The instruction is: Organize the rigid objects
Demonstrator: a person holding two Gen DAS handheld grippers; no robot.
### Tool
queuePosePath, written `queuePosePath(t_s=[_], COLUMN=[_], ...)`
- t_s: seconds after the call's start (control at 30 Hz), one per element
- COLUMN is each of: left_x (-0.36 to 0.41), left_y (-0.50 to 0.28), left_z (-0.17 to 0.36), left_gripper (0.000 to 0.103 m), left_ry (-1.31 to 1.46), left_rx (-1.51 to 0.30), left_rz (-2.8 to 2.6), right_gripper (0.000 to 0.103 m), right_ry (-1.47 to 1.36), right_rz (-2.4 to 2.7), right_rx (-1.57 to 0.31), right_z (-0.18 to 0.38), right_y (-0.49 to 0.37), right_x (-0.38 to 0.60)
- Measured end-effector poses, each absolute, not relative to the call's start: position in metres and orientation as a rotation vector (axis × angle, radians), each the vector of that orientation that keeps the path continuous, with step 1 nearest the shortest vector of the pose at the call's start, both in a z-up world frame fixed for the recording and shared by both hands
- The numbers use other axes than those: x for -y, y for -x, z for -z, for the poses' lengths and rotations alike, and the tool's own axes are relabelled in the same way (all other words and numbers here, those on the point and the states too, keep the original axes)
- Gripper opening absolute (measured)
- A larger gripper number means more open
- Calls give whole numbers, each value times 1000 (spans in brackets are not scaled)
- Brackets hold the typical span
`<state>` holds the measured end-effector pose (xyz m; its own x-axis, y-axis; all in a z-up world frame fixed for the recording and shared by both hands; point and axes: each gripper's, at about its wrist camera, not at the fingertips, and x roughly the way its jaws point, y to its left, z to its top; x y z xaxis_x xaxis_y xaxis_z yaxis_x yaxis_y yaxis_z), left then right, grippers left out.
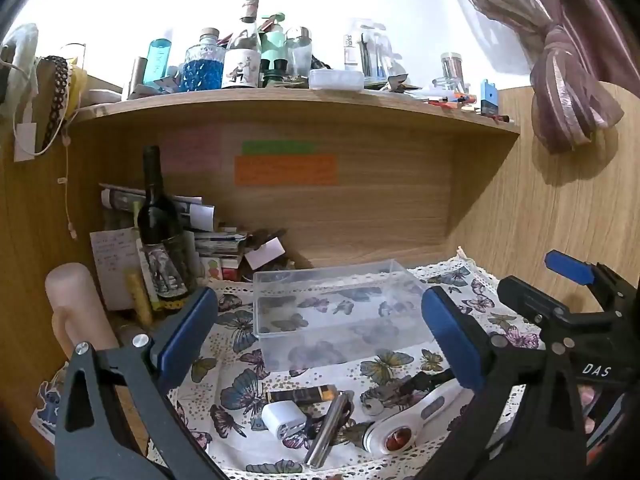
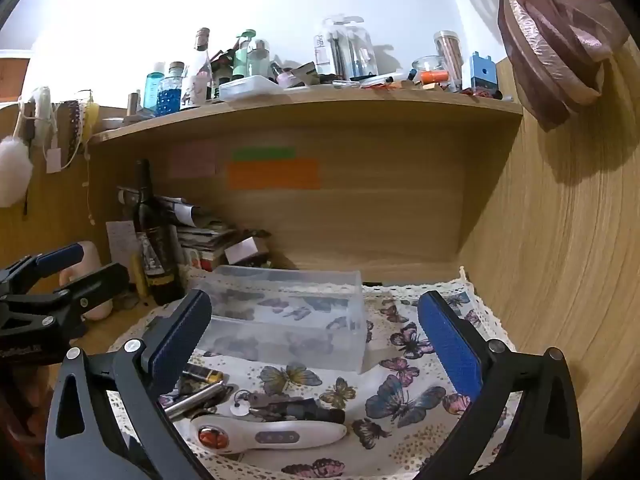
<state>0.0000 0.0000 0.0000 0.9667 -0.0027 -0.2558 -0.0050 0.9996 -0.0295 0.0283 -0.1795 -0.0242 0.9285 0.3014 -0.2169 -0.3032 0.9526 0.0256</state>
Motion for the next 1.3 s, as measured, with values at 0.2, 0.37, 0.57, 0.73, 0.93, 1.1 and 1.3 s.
queuePosePath(t_s=[0.2, 0.37, 0.57, 0.73, 0.93, 1.1, 1.3], left_x=[-5, 0, 0, -1, -2, -2, 0], left_y=[0, -2, 0, 0, 2, 2, 3], left_z=[-2, -1, 2, 2, 4, 3, 1], left_gripper=[103, 103, 103, 103, 103, 103, 103], left_ry=[33, 17, 24, 25, 28, 28, 21], left_rx=[-265, -259, -251, -250, -252, -251, -244], left_rz=[9, 15, 10, 9, 12, 11, 9], right_gripper=[103, 103, 103, 103, 103, 103, 103], right_ry=[22, 26, 34, 36, 42, 50, 43], right_rz=[-308, -318, -330, -328, -327, -325, -324], right_rx=[-215, -214, -217, -211, -211, -200, -196], right_z=[24, 27, 26, 26, 25, 23, 22], right_y=[-29, -28, -30, -29, -28, -26, -25], right_x=[180, 176, 173, 173, 172, 171, 172])
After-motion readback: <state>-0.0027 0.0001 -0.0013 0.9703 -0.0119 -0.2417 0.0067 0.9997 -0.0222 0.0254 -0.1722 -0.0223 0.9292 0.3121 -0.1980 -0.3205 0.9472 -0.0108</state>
